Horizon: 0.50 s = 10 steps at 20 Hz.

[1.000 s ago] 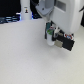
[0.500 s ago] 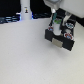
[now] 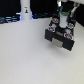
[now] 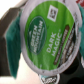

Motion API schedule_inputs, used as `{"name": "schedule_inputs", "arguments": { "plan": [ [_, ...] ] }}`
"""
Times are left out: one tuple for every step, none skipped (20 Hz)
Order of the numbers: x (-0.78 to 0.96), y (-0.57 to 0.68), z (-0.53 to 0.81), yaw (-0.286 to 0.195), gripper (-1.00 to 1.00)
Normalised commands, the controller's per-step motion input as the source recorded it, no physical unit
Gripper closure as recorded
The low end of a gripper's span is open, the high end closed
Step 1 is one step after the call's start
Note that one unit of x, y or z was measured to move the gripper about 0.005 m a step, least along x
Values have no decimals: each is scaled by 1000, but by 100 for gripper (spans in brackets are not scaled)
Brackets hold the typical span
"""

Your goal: Open the kcup holder, insert the kcup into the holder, and close the kcup holder

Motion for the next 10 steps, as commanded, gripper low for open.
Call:
{"name": "schedule_inputs", "arguments": {
  "plan": [
    [-372,425,-19,110,100],
    [-372,426,-28,108,100],
    [-387,385,-45,120,100],
    [-393,344,-69,124,100],
    [-370,325,-85,133,100],
    [-385,279,-115,136,100],
    [-410,269,-112,129,100],
    [-353,188,-140,120,100],
    [-304,137,-176,111,100],
    [-299,119,-207,107,100]
  ]
}}
